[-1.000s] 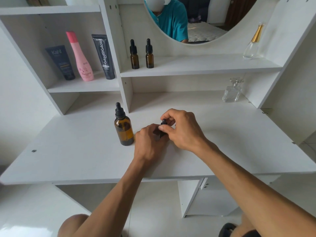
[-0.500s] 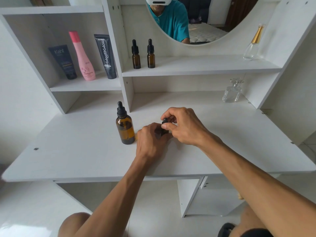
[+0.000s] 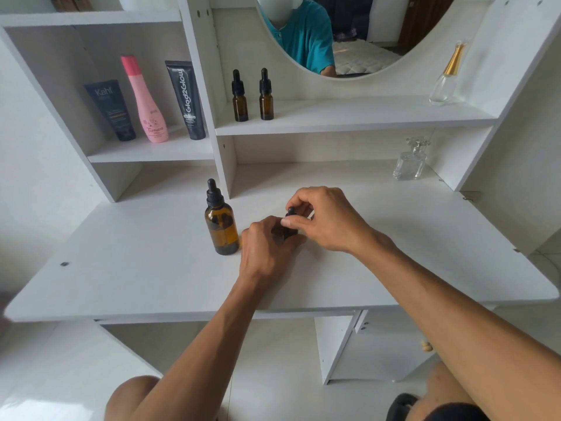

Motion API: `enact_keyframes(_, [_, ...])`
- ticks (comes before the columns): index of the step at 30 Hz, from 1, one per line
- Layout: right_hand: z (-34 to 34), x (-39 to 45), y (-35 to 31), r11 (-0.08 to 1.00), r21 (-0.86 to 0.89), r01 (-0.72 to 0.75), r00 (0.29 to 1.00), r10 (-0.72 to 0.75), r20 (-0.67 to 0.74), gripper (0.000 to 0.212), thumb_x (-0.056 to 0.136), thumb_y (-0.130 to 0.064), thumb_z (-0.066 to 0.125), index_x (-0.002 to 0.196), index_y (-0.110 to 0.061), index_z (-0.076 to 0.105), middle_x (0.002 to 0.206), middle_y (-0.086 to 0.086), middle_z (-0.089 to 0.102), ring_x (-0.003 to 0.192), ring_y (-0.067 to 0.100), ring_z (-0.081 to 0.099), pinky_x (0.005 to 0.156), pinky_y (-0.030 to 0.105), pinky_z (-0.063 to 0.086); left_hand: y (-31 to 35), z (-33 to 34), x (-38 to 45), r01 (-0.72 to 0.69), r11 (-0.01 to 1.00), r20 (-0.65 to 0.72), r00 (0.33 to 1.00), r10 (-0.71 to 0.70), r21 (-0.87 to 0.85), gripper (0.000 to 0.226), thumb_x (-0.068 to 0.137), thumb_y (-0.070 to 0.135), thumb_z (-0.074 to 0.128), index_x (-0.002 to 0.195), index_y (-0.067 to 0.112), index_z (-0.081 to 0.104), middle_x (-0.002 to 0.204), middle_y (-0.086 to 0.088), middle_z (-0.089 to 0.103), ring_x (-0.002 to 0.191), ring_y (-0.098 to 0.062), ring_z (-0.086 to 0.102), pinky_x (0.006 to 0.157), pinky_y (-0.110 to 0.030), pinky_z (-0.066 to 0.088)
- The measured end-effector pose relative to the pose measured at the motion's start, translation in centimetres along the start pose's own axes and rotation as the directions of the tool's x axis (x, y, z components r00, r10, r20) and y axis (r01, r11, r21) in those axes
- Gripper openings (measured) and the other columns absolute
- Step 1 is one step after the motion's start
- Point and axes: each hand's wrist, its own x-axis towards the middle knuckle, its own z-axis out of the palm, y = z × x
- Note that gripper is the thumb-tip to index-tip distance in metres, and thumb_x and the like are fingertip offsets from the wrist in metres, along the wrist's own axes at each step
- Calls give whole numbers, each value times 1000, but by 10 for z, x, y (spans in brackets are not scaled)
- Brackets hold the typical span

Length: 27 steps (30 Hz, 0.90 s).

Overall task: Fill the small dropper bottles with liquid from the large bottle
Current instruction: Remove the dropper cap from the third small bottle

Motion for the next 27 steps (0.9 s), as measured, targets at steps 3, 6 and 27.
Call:
enact_keyframes(3, [-1,1,-1,1000,0,-1,1000,1,29,20,87,-16,72,106,-20,71,94,-5,72,90,9,66,70,10,42,0,0,0,5,1000,1,1000,-5,3,17,80,34,80,88,21,75,71,7,72,57,-4,57,50,-12,38])
enact_keyframes(6, [-1,0,-3,1000,-13,11,1000,-10,29,23,85,-24,76,107,-21,71,97,-5,70,92,11,65,72,15,45,-1,0,1,-20,1000,2,1000,20,11,16,81,33,78,80,19,70,65,3,69,54,-8,52,48,-18,39])
enact_keyframes(27, [-3,2,-6,999,-1,-32,999,32,22,25,81,-27,81,103,-20,72,92,-2,70,87,13,66,80,24,53,-3,1,2,-25,998,-12,1000,26,51,17,82,35,79,83,20,71,69,4,70,59,-13,59,48,-20,44])
